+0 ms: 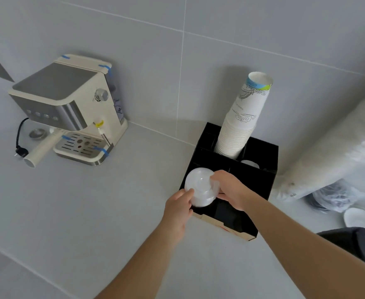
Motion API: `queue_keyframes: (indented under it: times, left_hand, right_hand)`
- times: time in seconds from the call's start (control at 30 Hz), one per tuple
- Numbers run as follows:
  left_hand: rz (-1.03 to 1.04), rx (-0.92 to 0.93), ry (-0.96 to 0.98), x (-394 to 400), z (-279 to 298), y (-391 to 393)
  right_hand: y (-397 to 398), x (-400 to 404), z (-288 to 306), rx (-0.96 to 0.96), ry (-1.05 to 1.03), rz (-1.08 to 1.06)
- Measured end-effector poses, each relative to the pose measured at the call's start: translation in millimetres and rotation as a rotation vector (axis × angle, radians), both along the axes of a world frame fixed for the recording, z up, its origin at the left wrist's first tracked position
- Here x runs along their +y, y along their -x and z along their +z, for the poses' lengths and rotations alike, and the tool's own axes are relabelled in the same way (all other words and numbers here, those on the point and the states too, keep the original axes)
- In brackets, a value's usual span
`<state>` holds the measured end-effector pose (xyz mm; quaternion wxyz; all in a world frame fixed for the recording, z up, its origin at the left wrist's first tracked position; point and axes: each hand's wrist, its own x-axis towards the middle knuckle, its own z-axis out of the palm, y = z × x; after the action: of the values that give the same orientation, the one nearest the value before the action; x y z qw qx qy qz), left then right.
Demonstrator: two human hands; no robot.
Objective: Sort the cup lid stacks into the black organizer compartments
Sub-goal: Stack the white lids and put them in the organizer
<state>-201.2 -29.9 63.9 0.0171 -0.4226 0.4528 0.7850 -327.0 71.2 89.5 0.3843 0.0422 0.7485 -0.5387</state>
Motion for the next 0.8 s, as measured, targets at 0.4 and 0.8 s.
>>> queue_keyframes:
  times: [0.4,0.8]
  left_hand:
    - [0.051,-0.106,-0.057,-8,-20,30]
    - [0.007,-0.120,-0.024,-11,-13,30]
  right_hand:
    - [16,-25,-12,0.180,-0.340,0.225]
    - [17,-24,-1,0.156,-0.373,0.147]
